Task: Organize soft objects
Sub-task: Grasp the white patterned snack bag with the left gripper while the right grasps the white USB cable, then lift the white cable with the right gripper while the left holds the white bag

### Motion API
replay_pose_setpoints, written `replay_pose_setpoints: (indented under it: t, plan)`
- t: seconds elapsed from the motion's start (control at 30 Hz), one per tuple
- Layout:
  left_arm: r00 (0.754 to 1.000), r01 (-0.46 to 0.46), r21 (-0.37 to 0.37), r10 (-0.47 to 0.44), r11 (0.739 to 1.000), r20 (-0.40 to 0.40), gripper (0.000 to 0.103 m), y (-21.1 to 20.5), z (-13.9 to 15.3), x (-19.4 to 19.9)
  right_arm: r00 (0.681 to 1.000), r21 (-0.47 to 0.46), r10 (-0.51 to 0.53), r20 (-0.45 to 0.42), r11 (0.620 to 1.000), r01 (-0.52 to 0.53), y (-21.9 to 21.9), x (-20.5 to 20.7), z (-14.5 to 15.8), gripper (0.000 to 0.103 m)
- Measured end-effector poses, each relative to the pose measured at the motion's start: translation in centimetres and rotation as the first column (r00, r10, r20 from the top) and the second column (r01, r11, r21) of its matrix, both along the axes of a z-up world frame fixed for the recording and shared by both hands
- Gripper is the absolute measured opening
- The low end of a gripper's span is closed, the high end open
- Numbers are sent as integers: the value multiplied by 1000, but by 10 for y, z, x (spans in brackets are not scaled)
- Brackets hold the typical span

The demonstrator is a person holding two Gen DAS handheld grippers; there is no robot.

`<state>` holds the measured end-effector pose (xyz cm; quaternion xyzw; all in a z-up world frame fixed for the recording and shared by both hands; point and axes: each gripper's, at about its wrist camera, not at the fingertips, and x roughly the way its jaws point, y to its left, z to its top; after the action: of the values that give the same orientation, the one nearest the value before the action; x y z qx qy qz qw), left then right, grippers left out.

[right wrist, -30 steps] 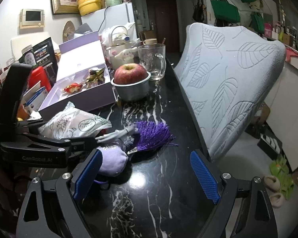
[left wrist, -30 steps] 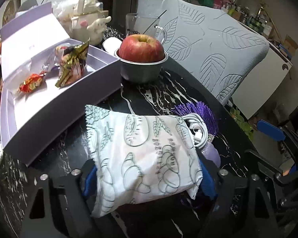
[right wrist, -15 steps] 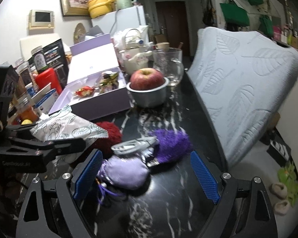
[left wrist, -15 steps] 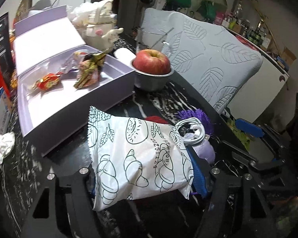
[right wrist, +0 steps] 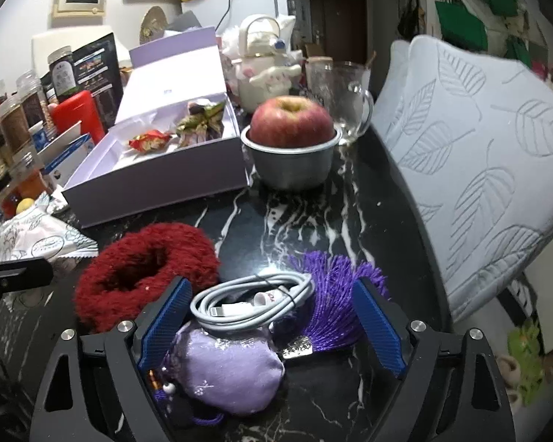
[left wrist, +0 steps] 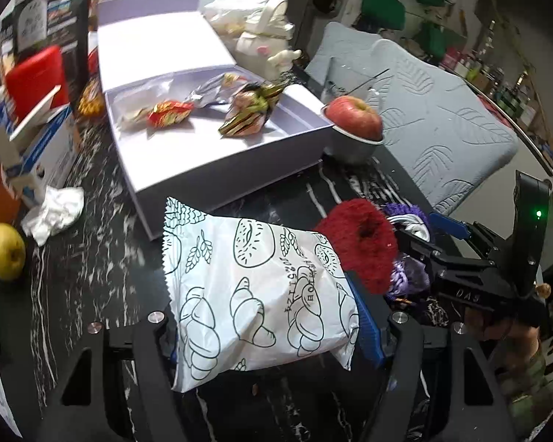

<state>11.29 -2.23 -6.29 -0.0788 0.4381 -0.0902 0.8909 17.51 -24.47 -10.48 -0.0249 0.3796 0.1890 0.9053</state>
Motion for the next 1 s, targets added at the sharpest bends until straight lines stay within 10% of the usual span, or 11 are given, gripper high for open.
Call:
replay_pose_setpoints:
  t: [1.0]
  plan:
    - [997,-14,95,21,995,-75,71,-7,-42,25,995,-141,-12,-95,990,-2,7,24,-16,68]
